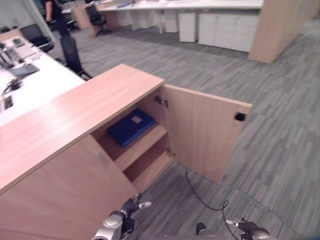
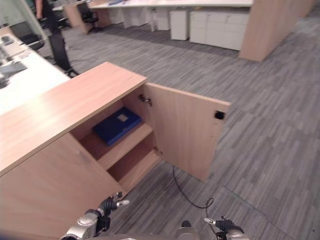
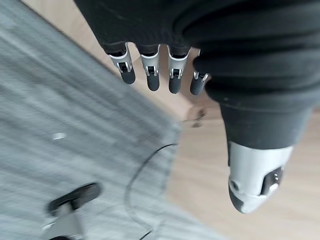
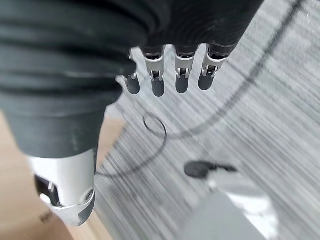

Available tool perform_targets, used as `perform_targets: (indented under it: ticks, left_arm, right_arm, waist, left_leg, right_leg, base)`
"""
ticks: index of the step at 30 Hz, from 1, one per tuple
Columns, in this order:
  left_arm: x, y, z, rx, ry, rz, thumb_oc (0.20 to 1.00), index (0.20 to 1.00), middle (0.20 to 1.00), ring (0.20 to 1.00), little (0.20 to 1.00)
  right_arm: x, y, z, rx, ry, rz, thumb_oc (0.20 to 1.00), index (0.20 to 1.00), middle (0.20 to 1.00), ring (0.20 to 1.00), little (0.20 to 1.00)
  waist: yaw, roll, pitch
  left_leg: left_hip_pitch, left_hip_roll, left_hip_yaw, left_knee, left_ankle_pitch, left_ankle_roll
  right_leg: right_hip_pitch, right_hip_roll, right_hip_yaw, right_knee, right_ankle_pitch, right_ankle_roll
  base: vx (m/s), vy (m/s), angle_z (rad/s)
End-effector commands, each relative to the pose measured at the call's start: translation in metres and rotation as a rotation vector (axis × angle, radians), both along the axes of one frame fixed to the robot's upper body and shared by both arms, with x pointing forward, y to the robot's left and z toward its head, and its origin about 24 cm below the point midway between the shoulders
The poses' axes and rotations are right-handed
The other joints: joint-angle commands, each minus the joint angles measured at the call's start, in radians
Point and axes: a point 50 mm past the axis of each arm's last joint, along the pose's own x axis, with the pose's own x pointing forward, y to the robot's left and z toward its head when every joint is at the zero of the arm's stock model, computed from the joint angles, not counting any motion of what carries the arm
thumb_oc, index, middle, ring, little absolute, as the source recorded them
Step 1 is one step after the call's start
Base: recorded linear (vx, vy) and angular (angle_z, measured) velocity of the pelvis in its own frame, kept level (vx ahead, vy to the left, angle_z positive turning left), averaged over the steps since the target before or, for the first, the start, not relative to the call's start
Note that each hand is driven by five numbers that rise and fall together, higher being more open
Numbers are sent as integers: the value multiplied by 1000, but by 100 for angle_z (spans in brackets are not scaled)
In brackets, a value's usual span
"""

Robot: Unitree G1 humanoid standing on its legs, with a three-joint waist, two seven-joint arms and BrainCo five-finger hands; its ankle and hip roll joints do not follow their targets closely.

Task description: Put the empty folder in the office cabinet

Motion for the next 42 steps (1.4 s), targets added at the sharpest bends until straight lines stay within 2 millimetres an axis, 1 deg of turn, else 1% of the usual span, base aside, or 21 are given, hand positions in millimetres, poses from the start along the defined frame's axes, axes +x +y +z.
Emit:
perform_targets:
  ticks: [1, 2, 3, 5, 7, 9, 12, 14, 15, 16, 18, 19, 21, 22, 23, 27, 29, 30, 31, 34, 42]
  left_arm:
    - [12, 2, 6, 41, -67, -33, 1000, 1000, 1000, 1000, 1000]
    - [9, 3, 4, 60, -46, -43, 1000, 1000, 1000, 1000, 1000]
    - [-1, 7, -3, 90, 8, -67, 1000, 1000, 1000, 1000, 1000]
    - [-7, 9, -6, 111, 30, -77, 1000, 1000, 1000, 1000, 1000]
    - [-24, 18, -13, 150, 98, -81, 1000, 1000, 1000, 1000, 1000]
    - [-28, 20, -14, 157, 116, -77, 1000, 1000, 1000, 1000, 1000]
    - [-39, 30, -16, 192, 158, -89, 1000, 1000, 1000, 1000, 1000]
    - [-44, 37, -16, 212, 171, -94, 1000, 1000, 1000, 1000, 1000]
    - [-44, 37, -16, 212, 170, -94, 1000, 1000, 1000, 1000, 1000]
    - [-48, 43, -16, 225, 180, -99, 1000, 1000, 1000, 1000, 1000]
    - [-51, 45, -16, 231, 187, -117, 1000, 1000, 1000, 1000, 1000]
    - [-51, 44, -16, 230, 186, -117, 1000, 1000, 1000, 1000, 1000]
    - [-52, 44, -16, 231, 188, -132, 1000, 1000, 1000, 1000, 1000]
    - [-53, 45, -16, 231, 191, -140, 1000, 1000, 1000, 1000, 1000]
    - [-54, 45, -16, 230, 193, -144, 1000, 1000, 1000, 1000, 1000]
    - [-55, 45, -16, 223, 196, -156, 1000, 1000, 1000, 1000, 1000]
    - [-54, 45, -16, 220, 192, -153, 1000, 1000, 1000, 1000, 1000]
    - [-55, 47, -15, 221, 194, -150, 1000, 1000, 1000, 1000, 1000]
    - [-55, 46, -15, 220, 193, -149, 1000, 1000, 1000, 1000, 1000]
    - [-54, 45, -15, 211, 186, -158, 1000, 1000, 1000, 1000, 1000]
    - [-46, 47, -12, 212, 162, -157, 1000, 1000, 1000, 1000, 1000]
  right_arm:
    - [18, 4, 3, 5, -36, 22, 1000, 1000, 1000, 1000, 1000]
    - [19, 3, 4, 1, -43, 16, 1000, 1000, 1000, 1000, 1000]
    - [21, 5, 4, 8, -49, 16, 1000, 1000, 1000, 1000, 1000]
    - [20, 6, 3, 16, -48, 15, 1000, 1000, 1000, 1000, 1000]
    - [18, 8, 2, 29, -58, -3, 1000, 1000, 1000, 1000, 1000]
    - [19, 8, 2, 32, -69, -18, 1000, 1000, 1000, 1000, 1000]
    - [34, 0, 10, 19, -126, -40, 1000, 1000, 1000, 1000, 1000]
    - [49, -12, 22, -9, -179, -51, 1000, 1000, 1000, 1000, 1000]
    - [50, -13, 22, -9, -179, -51, 1000, 1000, 1000, 1000, 1000]
    - [72, -29, 41, -56, -251, -45, 1000, 1000, 1000, 1000, 1000]
    - [94, -47, 64, -111, -324, -43, 1000, 1000, 1000, 1000, 1000]
    - [95, -47, 64, -112, -324, -43, 1000, 1000, 1000, 1000, 1000]
    - [112, -59, 83, -160, -369, -38, 1000, 1000, 1000, 1000, 1000]
    - [135, -68, 107, -208, -424, -2, 1000, 1000, 1000, 1000, 1000]
    - [145, -71, 118, -229, -448, 15, 1000, 1000, 1000, 1000, 1000]
    - [181, -77, 163, -293, -569, 43, 1000, 1000, 1000, 1000, 1000]
    - [186, -79, 171, -302, -592, 42, 1000, 1000, 1000, 1000, 1000]
    - [199, -79, 189, -317, -640, 50, 1000, 1000, 1000, 1000, 1000]
    - [199, -79, 190, -317, -641, 51, 1000, 1000, 1000, 1000, 1000]
    - [222, -73, 221, -336, -722, 73, 1000, 1000, 1000, 1000, 1000]
    - [247, -60, 259, -357, -821, 94, 1000, 1000, 1000, 1000, 1000]
  waist:
    - [27, -10, 39]
    - [43, -17, 46]
    - [49, -12, 48]
    - [48, -10, 43]
    - [38, -3, 18]
    - [35, -2, 13]
    - [41, -10, 8]
    - [46, -14, -2]
    - [46, -14, -2]
    - [52, -19, -9]
    - [60, -23, -15]
    - [60, -22, -14]
    - [71, -26, -19]
    - [82, -33, -23]
    - [87, -35, -25]
    - [107, -46, -28]
    - [110, -47, -28]
    - [120, -53, -31]
    - [119, -52, -30]
    - [136, -57, -31]
    - [168, -54, -21]
  left_leg:
    - [-125, -129, -33, -87, -110, 113]
    - [-161, -172, -76, -107, -129, 116]
    - [-139, -195, -105, -179, -153, 125]
    - [-117, -190, -97, -207, -154, 129]
    - [-70, -183, -60, -270, -150, 133]
    - [-56, -184, -51, -288, -146, 135]
    - [-30, -192, -42, -346, -135, 142]
    - [-22, -195, -36, -360, -138, 145]
    - [-22, -195, -36, -360, -139, 145]
    - [-18, -196, -39, -360, -141, 147]
    - [-13, -197, -42, -360, -146, 148]
    - [-12, -197, -42, -360, -146, 148]
    - [-10, -198, -43, -360, -148, 149]
    - [-10, -198, -48, -360, -149, 149]
    - [-10, -198, -50, -360, -150, 150]
    - [-8, -199, -66, -360, -152, 150]
    - [-8, -199, -70, -360, -152, 151]
    - [-7, -199, -76, -360, -152, 152]
    - [-7, -199, -77, -360, -152, 152]
    - [-15, -203, -93, -360, -151, 152]
    - [-44, -210, -135, -360, -142, 149]
  right_leg:
    - [83, -51, -16, -54, -99, 116]
    - [90, -50, -3, -57, -100, 116]
    - [92, -31, 7, -53, -101, 116]
    - [100, -23, 11, -59, -101, 116]
    - [110, -23, 4, -65, -101, 121]
    - [111, -23, 1, -65, -99, 123]
    - [106, -23, -8, -57, -91, 128]
    - [105, -24, -14, -52, -92, 134]
    - [105, -24, -14, -52, -93, 134]
    - [111, -27, -20, -50, -94, 137]
    - [121, -30, -24, -56, -93, 142]
    - [122, -30, -24, -56, -93, 142]
    - [127, -33, -29, -60, -92, 146]
    - [131, -36, -32, -62, -91, 148]
    - [133, -37, -34, -64, -91, 149]
    - [140, -35, -31, -66, -92, 148]
    - [143, -36, -31, -67, -93, 147]
    - [146, -36, -32, -67, -94, 147]
    - [146, -37, -33, -67, -95, 147]
    - [151, -40, -42, -67, -98, 147]
    - [147, -51, -76, -70, -99, 148]
  base:
    - [79, -23, -44]
    - [74, -62, -20]
    - [88, -75, -13]
    - [69, -28, -37]
    - [107, 22, -67]
    - [44, 11, -64]
    - [21, 15, -16]
    - [21, 6, 12]
    - [25, 13, 6]
    - [0, 0, 0]
    - [16, 18, -2]
    - [0, 0, 0]
    - [11, 19, 2]
    - [23, 39, 1]
    - [22, 42, -2]
    - [18, 31, 6]
    - [23, 19, 9]
    - [20, 13, 12]
    - [41, 22, 11]
    - [29, 12, 17]
    - [15, -5, 20]
